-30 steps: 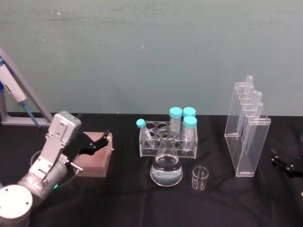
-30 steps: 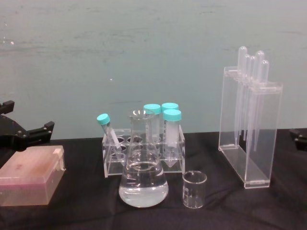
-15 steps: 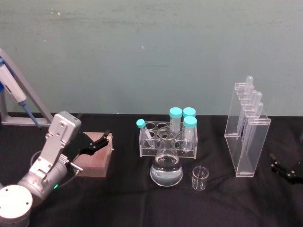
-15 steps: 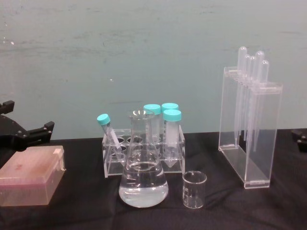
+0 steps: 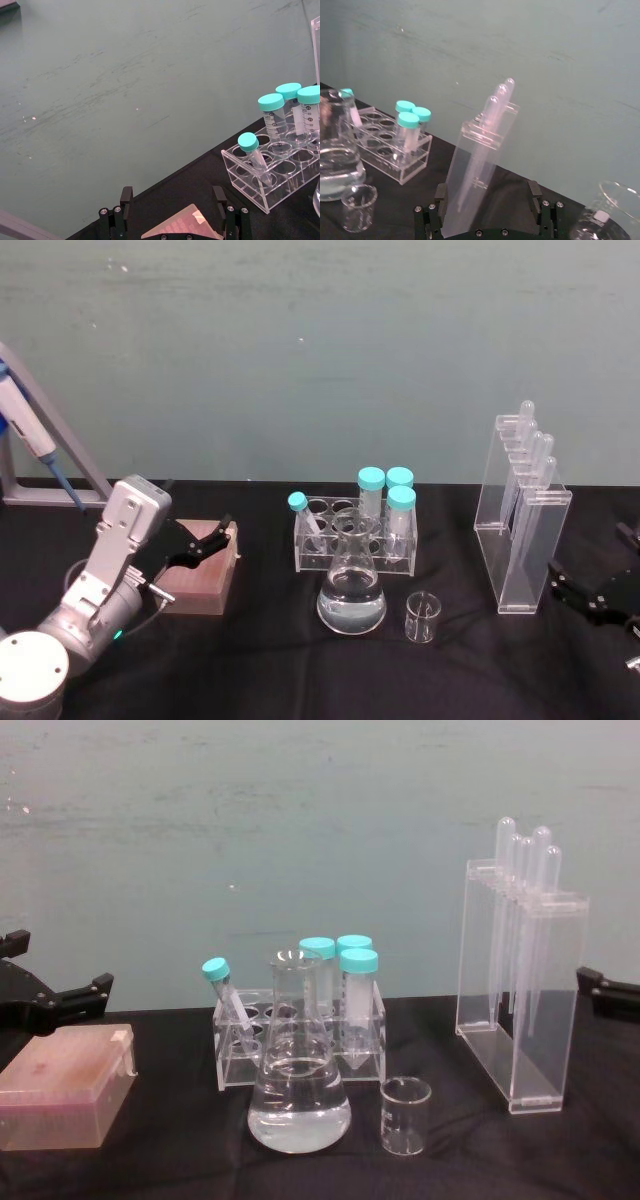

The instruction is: Place the experimental apparatus aside using one hand.

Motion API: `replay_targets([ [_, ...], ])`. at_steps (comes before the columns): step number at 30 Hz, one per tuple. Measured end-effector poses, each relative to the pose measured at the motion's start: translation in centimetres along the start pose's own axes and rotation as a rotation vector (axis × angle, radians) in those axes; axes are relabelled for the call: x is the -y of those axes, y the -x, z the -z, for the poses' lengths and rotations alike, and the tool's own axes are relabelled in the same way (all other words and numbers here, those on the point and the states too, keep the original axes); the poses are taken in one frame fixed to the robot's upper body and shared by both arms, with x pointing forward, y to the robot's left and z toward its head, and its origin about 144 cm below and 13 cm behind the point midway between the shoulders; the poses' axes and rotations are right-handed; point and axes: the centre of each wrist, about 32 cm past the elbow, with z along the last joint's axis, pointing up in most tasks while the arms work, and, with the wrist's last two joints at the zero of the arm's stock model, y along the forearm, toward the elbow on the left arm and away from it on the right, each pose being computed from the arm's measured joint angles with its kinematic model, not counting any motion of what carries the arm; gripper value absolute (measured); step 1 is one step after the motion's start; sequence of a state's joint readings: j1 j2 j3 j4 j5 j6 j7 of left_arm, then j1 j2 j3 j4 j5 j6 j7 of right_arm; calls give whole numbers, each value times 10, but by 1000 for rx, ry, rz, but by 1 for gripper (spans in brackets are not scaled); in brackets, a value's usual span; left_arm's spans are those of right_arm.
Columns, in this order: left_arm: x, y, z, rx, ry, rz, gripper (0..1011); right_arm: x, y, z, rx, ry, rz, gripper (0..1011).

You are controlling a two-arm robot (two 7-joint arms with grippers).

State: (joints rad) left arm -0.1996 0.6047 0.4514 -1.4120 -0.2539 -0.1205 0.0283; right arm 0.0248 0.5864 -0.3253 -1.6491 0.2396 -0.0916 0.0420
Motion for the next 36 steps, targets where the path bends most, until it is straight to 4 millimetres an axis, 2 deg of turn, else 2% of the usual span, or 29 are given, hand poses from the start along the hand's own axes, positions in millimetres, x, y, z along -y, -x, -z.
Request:
replay_targets([
  [11, 0, 0, 0, 0, 0, 0, 1000, -4, 16, -8, -63, -44, 10, 1000],
  [36, 0, 0, 0, 0, 0, 0, 1000, -25, 52, -36, -199, -65, 162, 1000],
])
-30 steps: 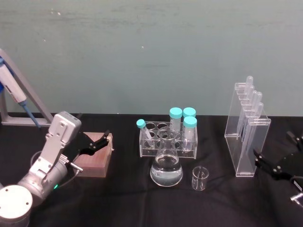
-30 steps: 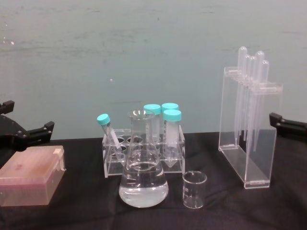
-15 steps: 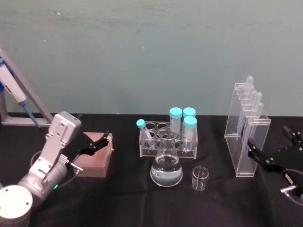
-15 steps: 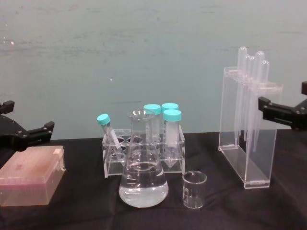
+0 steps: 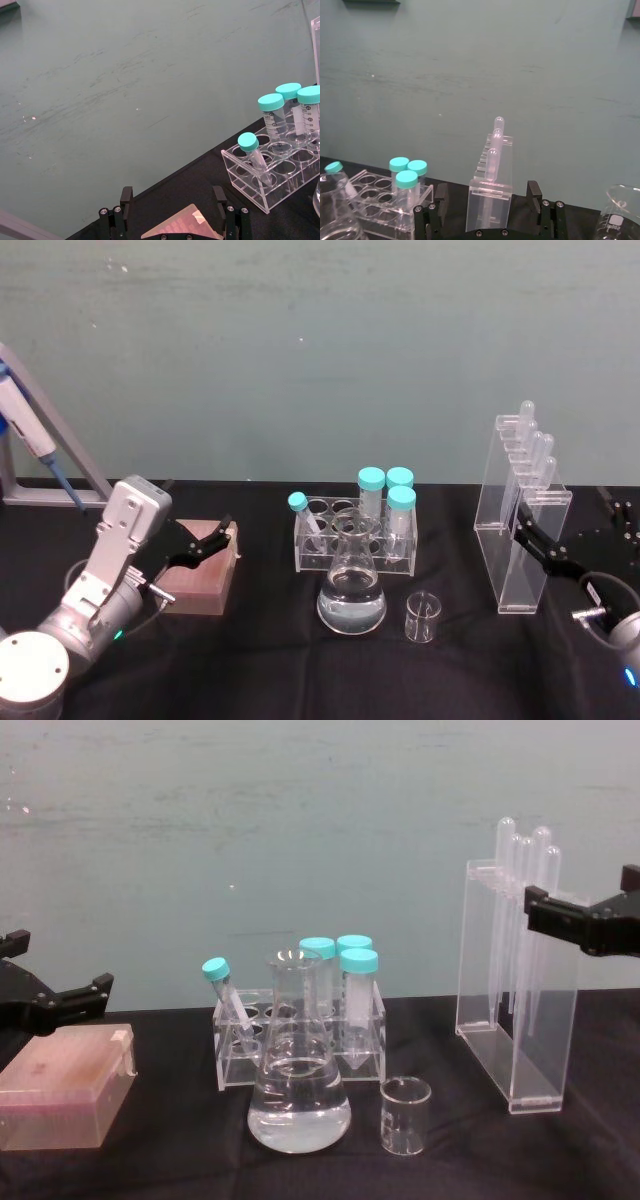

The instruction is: Place the experimental apparatus aside using one hand.

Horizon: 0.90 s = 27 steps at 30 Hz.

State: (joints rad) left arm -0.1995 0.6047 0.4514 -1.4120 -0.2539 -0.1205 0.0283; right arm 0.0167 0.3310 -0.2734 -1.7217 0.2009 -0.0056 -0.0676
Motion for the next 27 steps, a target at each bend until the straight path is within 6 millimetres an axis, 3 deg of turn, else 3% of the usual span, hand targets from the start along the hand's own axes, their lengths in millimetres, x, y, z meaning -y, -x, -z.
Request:
replay_targets([
  [27, 0, 0, 0, 0, 0, 0, 1000, -38, 9, 9, -12, -40, 63, 1000],
])
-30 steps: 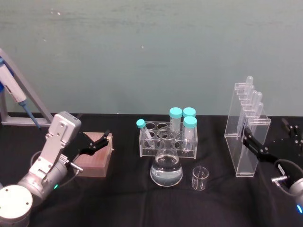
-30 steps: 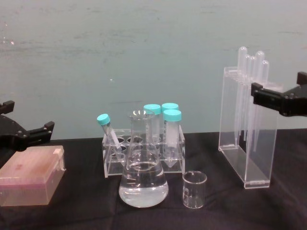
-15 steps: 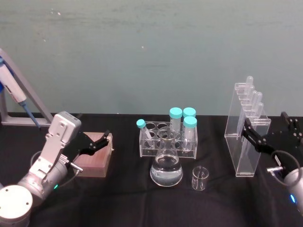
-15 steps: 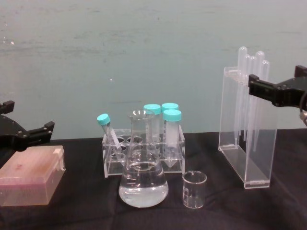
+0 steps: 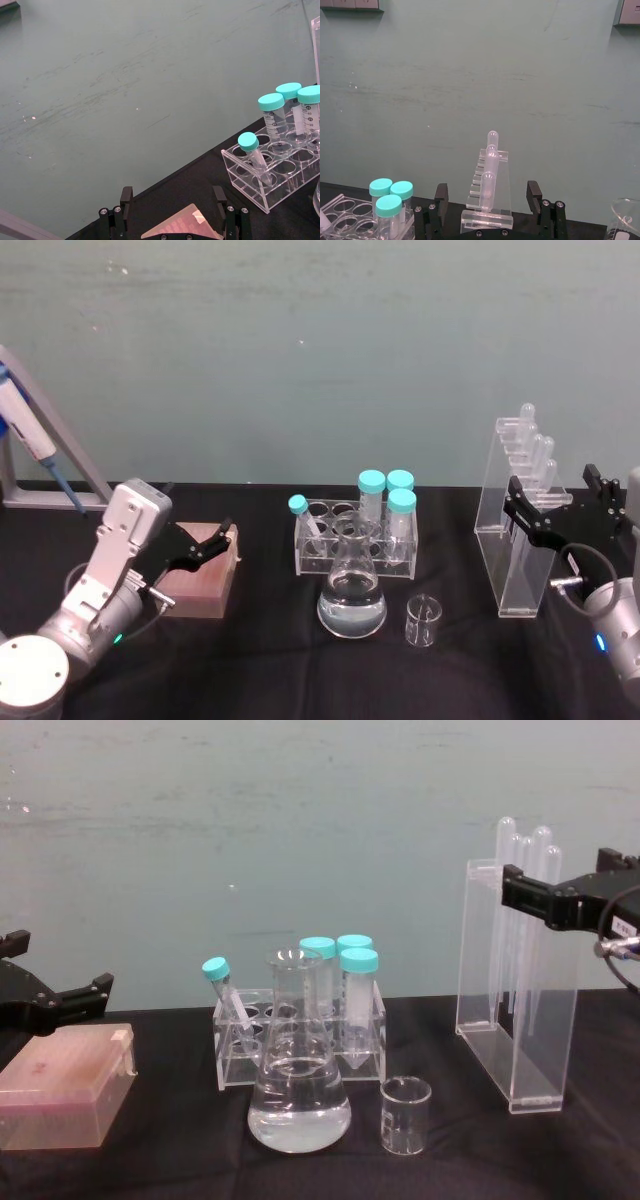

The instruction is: Place the experimental apparatus aside using one hand.

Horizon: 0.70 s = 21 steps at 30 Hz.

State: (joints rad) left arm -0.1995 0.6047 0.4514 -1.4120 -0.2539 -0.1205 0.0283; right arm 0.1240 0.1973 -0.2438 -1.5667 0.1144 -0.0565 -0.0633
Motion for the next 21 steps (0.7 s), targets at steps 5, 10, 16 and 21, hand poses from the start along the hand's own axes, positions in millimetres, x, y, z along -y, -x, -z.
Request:
replay_targets([
  [5, 0, 0, 0, 0, 0, 0, 1000, -3, 2, 1, -9, -2, 0, 1000],
  [10, 0, 0, 0, 0, 0, 0, 1000, -6, 3, 2, -20, -3, -2, 1000],
  [16, 0, 0, 0, 0, 0, 0, 1000, -8, 5, 4, -30, -1, 2, 1000],
  [21, 0, 0, 0, 0, 0, 0, 1000, -9, 6, 4, -37, 6, 9, 1000],
])
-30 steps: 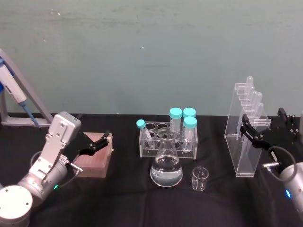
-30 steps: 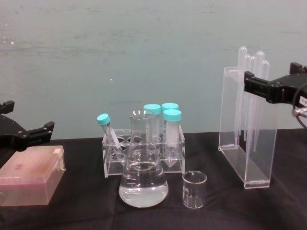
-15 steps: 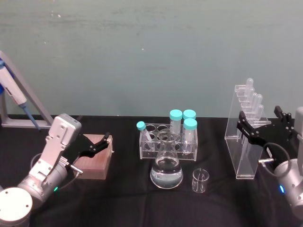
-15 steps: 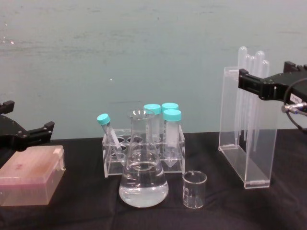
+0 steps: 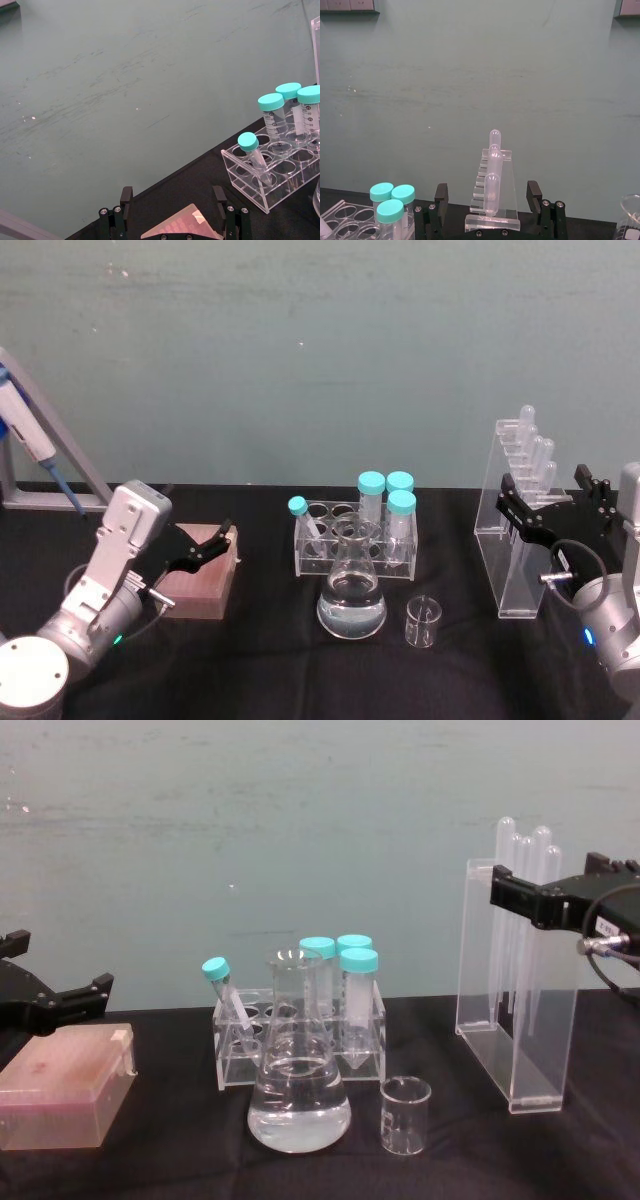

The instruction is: Place the experimental apparatus aside using one hand.

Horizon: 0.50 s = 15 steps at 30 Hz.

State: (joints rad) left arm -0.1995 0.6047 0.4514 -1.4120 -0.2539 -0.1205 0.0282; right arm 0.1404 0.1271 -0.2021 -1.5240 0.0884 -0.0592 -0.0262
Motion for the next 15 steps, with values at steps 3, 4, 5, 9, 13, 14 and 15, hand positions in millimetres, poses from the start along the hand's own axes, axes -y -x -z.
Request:
replay_targets([
  [3, 0, 0, 0, 0, 0, 0, 1000, 0, 1, 1, -4, 5, 2, 1000],
  [4, 0, 0, 0, 0, 0, 0, 1000, -1, 1, 1, -5, 7, 2, 1000],
  [5, 0, 0, 0, 0, 0, 0, 1000, -1, 1, 1, -8, 10, 2, 1002],
  [9, 0, 0, 0, 0, 0, 0, 1000, -2, 2, 2, -14, 16, 0, 1000],
  [13, 0, 0, 0, 0, 0, 0, 1000, -3, 3, 3, -16, 19, 1, 1000],
  [14, 0, 0, 0, 0, 0, 0, 1000, -3, 4, 3, -16, 20, 2, 1000],
  [15, 0, 0, 0, 0, 0, 0, 1000, -3, 4, 3, -16, 20, 2, 1000],
])
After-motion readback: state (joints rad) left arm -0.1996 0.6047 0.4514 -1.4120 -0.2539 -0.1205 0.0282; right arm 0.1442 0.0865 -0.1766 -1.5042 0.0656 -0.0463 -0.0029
